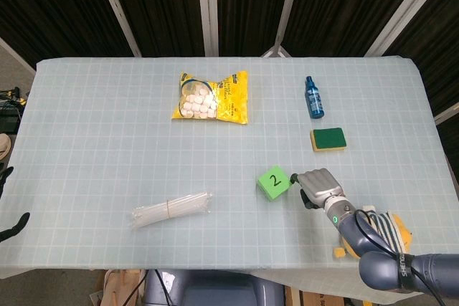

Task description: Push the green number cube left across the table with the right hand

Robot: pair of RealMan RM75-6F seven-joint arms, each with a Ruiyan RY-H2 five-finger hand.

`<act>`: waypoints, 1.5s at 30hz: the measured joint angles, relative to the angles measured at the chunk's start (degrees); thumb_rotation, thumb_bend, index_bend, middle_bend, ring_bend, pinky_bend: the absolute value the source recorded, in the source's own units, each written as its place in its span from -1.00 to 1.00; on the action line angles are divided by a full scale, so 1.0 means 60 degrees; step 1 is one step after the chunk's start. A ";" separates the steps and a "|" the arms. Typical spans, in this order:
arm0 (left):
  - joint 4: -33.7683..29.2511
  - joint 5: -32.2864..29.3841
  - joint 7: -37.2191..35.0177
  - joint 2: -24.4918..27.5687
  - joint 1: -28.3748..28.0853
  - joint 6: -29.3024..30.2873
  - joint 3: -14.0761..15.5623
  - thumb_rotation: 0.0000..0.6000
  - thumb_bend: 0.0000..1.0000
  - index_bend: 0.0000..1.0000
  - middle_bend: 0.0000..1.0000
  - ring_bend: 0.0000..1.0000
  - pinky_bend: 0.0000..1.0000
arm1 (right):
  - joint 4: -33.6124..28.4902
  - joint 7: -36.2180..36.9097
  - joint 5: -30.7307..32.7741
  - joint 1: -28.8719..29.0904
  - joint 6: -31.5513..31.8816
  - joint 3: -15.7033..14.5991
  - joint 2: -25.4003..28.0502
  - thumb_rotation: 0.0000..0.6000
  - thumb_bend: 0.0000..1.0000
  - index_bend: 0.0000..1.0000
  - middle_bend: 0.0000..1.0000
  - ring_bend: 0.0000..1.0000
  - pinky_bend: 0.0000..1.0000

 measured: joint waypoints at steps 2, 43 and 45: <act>0.0001 0.0003 -0.0022 0.0007 0.0002 0.0006 -0.0002 1.00 -0.31 -0.91 -1.00 -1.00 -1.00 | -0.0053 0.0019 -0.0051 0.0006 0.0027 -0.0013 0.0016 1.00 0.58 -0.43 0.70 0.70 0.41; -0.0019 -0.0063 -0.0112 0.0064 0.0009 -0.0021 -0.0017 1.00 -0.31 -0.91 -1.00 -1.00 -1.00 | -0.1250 -0.0364 -0.0025 0.0456 0.0282 -0.0729 0.0251 1.00 0.57 -0.43 0.70 0.70 0.41; -0.0020 -0.0060 -0.0105 0.0063 0.0009 -0.0024 -0.0014 1.00 -0.31 -0.91 -1.00 -1.00 -1.00 | -0.1376 -0.0408 -0.0068 0.0477 0.0282 -0.0770 0.0283 1.00 0.57 -0.43 0.70 0.70 0.41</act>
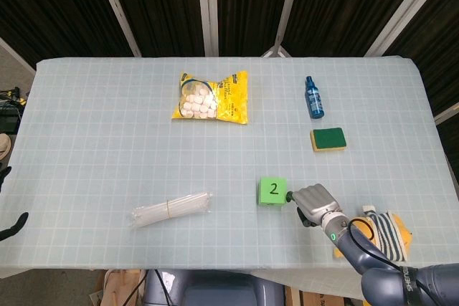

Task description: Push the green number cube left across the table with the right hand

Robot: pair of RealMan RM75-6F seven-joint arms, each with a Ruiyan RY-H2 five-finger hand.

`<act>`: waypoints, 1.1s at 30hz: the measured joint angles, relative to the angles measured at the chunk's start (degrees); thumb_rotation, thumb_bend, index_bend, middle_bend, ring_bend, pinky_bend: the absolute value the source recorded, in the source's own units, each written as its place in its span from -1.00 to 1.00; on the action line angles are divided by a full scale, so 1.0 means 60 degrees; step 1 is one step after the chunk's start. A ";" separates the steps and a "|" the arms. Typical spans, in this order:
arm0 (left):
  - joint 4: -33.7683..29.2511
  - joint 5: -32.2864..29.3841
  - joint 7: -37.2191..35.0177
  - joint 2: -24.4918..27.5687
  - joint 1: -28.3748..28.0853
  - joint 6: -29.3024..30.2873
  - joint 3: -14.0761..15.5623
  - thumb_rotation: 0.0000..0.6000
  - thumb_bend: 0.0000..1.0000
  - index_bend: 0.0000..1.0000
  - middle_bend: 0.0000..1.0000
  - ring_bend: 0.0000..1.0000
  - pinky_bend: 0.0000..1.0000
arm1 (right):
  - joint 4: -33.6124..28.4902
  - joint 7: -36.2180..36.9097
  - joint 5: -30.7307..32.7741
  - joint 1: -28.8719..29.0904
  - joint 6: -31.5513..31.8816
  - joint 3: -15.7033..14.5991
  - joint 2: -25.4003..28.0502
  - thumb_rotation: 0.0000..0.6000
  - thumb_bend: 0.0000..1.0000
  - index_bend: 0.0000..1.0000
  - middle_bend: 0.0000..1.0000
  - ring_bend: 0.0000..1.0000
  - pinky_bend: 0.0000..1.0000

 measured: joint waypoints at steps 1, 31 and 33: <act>-0.0002 0.0005 0.0005 -0.0002 -0.0001 -0.0002 0.0003 1.00 -0.31 -0.91 -1.00 -1.00 -1.00 | -0.0055 -0.0027 -0.0020 0.0015 -0.0001 -0.0017 0.0007 1.00 0.58 -0.43 0.70 0.70 0.41; 0.0036 -0.0051 -0.0304 0.0111 -0.0016 -0.0063 -0.0028 1.00 -0.31 -0.91 -1.00 -1.00 -1.00 | -0.0104 -0.0335 0.1331 0.1433 -0.0048 0.0561 -0.1311 1.00 0.57 -0.43 0.70 0.70 0.41; 0.0042 -0.0050 -0.0321 0.0118 -0.0016 -0.0066 -0.0029 1.00 -0.31 -0.91 -1.00 -1.00 -1.00 | -0.0007 -0.0301 0.1484 0.1563 -0.0059 0.0635 -0.1436 1.00 0.57 -0.43 0.70 0.70 0.41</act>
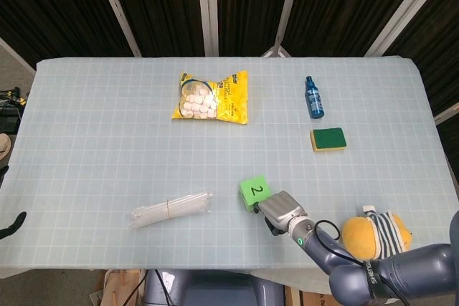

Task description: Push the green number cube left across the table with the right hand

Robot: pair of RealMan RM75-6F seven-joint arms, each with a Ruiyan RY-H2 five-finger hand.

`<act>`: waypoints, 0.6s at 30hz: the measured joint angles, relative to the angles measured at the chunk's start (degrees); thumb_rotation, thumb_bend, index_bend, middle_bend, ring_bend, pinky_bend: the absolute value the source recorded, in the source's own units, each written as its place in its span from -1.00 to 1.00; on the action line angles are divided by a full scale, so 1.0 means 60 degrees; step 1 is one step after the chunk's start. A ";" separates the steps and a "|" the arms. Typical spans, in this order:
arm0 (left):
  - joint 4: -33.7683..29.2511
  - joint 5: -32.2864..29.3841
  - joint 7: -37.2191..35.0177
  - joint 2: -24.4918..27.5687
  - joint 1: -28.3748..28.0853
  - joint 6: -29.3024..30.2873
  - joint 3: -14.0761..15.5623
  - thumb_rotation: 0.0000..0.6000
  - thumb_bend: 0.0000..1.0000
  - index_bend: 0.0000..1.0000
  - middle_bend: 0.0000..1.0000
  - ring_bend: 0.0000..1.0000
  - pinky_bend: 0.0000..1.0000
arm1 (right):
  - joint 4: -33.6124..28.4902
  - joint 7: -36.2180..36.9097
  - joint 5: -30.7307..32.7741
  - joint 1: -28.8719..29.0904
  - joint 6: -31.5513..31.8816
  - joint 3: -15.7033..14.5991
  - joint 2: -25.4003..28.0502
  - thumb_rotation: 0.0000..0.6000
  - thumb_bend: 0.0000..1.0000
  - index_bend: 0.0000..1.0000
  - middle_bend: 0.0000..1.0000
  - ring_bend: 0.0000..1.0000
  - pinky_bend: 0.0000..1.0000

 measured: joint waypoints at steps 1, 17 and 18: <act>0.0003 -0.0003 -0.0022 0.0006 0.0000 -0.0002 -0.0002 1.00 -0.31 -0.91 -1.00 -1.00 -1.00 | 0.0042 0.0019 0.0067 0.0051 -0.0003 0.0033 -0.0060 1.00 0.57 -0.43 0.70 0.71 0.41; 0.0036 -0.0034 -0.0202 0.0075 -0.0018 -0.0059 -0.0015 1.00 -0.31 -0.91 -1.00 -1.00 -1.00 | 0.0754 0.0381 0.0732 0.0488 -0.0127 0.0238 -0.0651 1.00 0.57 -0.43 0.70 0.70 0.41; 0.0033 -0.0029 -0.0200 0.0076 -0.0017 -0.0058 -0.0012 1.00 -0.31 -0.91 -1.00 -1.00 -1.00 | 0.0774 0.0413 0.0736 0.0492 -0.0161 0.0229 -0.0656 1.00 0.57 -0.43 0.70 0.71 0.41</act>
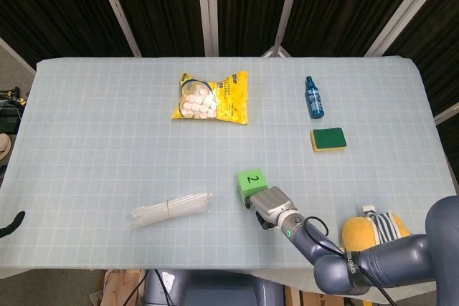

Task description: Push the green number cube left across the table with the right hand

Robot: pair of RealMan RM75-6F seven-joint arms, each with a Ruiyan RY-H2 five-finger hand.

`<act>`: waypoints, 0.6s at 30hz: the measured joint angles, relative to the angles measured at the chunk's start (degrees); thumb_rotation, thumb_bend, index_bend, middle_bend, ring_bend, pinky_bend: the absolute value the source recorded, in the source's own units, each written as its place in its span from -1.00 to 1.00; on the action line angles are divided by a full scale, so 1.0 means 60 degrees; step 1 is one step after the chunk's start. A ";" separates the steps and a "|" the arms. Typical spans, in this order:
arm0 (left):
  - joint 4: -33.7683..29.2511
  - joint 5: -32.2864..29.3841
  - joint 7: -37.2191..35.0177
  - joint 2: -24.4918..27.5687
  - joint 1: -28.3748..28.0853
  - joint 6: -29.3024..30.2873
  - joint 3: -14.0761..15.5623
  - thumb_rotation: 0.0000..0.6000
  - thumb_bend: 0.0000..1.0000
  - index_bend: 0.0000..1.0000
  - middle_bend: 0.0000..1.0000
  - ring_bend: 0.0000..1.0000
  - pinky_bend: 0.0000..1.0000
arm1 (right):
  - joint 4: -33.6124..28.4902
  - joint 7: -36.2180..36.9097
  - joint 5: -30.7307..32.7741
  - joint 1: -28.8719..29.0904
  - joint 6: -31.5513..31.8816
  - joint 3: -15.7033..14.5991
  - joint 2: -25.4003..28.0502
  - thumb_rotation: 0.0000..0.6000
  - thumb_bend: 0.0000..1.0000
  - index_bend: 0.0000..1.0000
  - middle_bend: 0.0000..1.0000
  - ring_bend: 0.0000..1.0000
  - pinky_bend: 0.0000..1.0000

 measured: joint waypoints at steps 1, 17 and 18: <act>-0.0001 0.0004 0.0005 0.0000 0.0001 0.0006 0.0001 1.00 -0.31 -0.91 -1.00 -1.00 -1.00 | 0.0013 0.0030 -0.0002 0.0001 -0.0032 -0.0015 -0.0004 1.00 0.58 -0.43 0.70 0.71 0.41; -0.0021 -0.0013 0.0091 -0.0028 -0.0001 0.0007 0.0002 1.00 -0.31 -0.91 -1.00 -1.00 -1.00 | 0.0005 0.0520 -0.0524 -0.0142 -0.0238 -0.0178 -0.0127 1.00 0.57 -0.44 0.70 0.71 0.41; -0.0020 -0.0021 0.0087 -0.0027 -0.0001 0.0006 -0.0001 1.00 -0.31 -0.91 -1.00 -1.00 -1.00 | 0.0016 0.0549 -0.0549 -0.0161 -0.0242 -0.0193 -0.0154 1.00 0.57 -0.46 0.70 0.71 0.41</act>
